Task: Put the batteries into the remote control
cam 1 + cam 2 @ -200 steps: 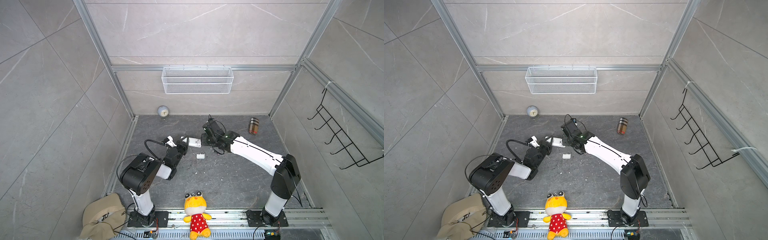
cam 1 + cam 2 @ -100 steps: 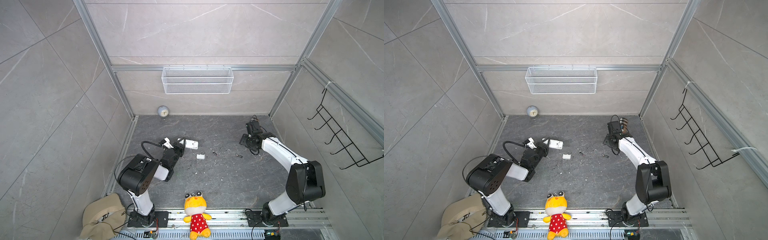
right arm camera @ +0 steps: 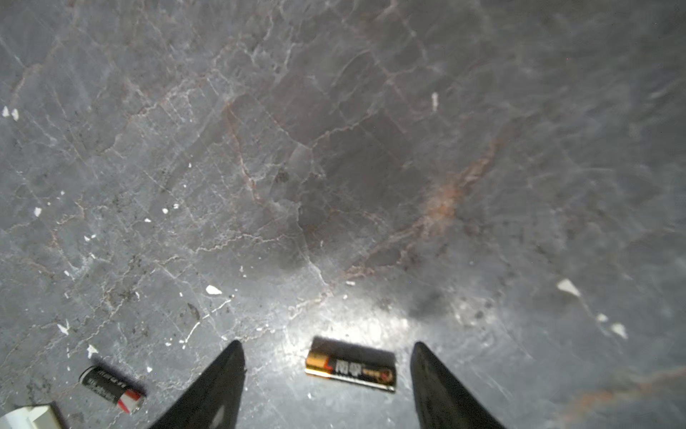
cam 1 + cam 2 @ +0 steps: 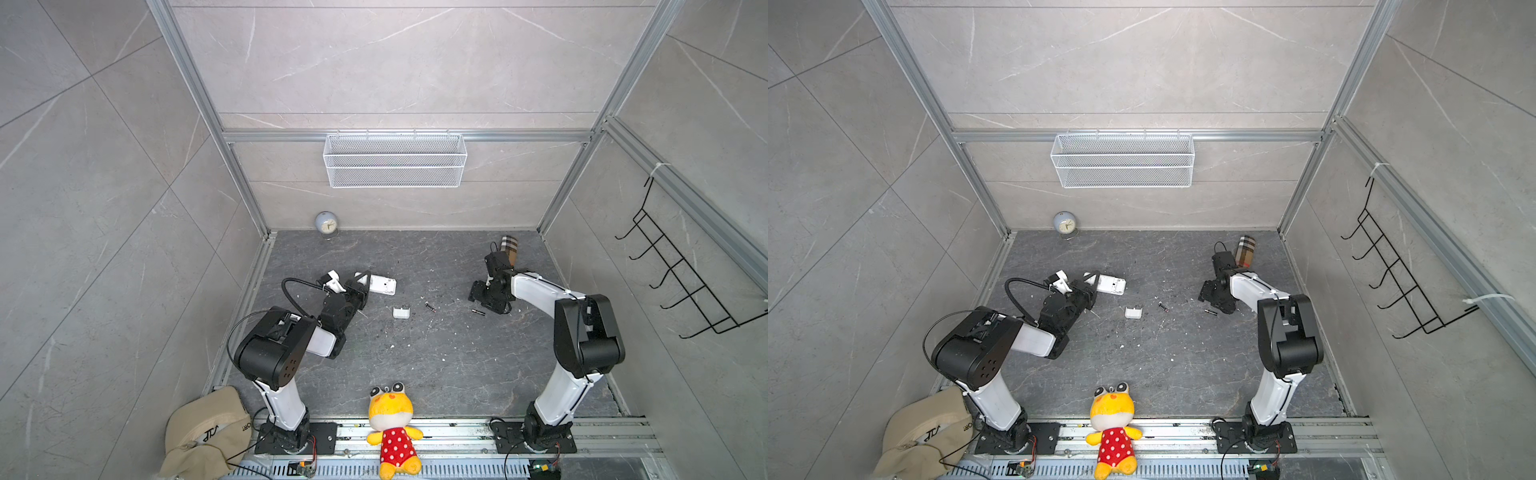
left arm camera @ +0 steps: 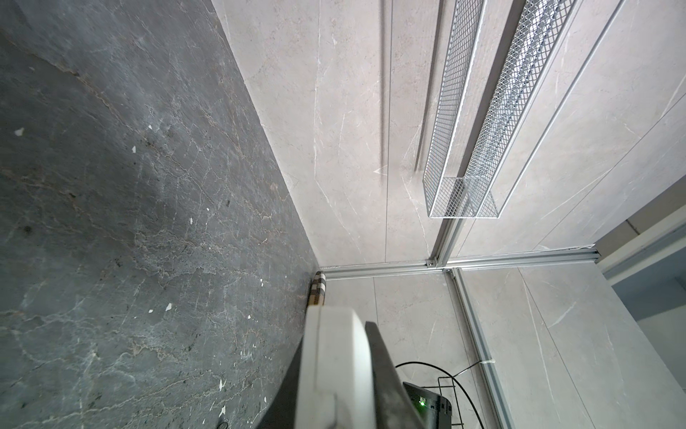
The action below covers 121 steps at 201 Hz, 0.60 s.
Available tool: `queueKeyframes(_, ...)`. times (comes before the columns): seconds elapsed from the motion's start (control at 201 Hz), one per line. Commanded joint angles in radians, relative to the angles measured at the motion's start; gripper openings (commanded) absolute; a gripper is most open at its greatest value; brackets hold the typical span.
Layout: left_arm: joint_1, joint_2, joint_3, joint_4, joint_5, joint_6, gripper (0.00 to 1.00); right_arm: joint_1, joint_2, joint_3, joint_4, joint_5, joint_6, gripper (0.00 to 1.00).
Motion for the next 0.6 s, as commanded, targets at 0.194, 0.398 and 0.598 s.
queueKeyframes(0.194,0.005,0.006,0.024,0.053,0.026,0.004,0.07,-0.001,0.041,-0.032,0.039,-0.061,-0.045,0.71)
queueKeyframes(0.398,0.005,0.004,0.021,0.053,0.026,0.002,0.07,0.000,-0.013,-0.095,0.072,-0.099,-0.012,0.71)
queueKeyframes(0.598,0.005,0.009,0.025,0.053,0.027,-0.005,0.07,0.013,-0.067,-0.148,0.080,-0.109,-0.007,0.69)
